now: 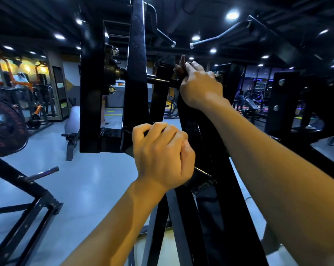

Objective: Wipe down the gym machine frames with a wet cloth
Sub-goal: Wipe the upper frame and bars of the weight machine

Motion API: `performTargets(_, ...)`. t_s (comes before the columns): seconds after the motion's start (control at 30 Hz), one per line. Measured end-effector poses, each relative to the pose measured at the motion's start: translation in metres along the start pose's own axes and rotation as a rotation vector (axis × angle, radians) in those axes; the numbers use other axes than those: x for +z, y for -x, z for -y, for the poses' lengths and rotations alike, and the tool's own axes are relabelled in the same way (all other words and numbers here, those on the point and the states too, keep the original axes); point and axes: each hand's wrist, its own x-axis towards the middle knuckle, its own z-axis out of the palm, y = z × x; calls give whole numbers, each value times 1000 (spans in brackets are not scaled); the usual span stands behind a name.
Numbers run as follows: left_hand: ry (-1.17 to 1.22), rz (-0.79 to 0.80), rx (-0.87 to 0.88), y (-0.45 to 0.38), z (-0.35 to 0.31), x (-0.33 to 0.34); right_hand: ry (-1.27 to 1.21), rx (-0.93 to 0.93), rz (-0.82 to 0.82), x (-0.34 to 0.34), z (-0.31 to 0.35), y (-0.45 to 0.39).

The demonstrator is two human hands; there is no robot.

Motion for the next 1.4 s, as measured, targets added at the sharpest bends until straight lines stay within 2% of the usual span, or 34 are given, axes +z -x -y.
performTargets(0.13,-1,10,-13,0,-2,-1,153,-25,3,6,2,44)
performTargets(0.23,-7,11,-17,1,-2,-1,97,-32,-56,12,-5,75)
performTargets(0.4,15,21,-9,0,0,0,-101,38,9,0,-15,-2)
performTargets(0.5,12,19,-10,0,0,0,-225,76,28,2,-25,-11)
performTargets(0.7,5,-9,-27,0,-2,1,-43,20,-1,9,-35,51)
performTargets(0.8,6,-4,-19,0,-1,2,-9,-9,-20,7,-23,24)
performTargets(0.9,8,2,0,1,-1,1,-86,3,14,0,-12,-9)
performTargets(1.0,17,8,-18,0,-1,0,-65,-26,14,-2,-12,1)
performTargets(1.17,21,5,-38,-1,-5,-1,8,-69,-143,8,-26,59)
performTargets(1.4,13,36,-34,0,-3,-2,-117,-18,-2,-1,-4,-9)
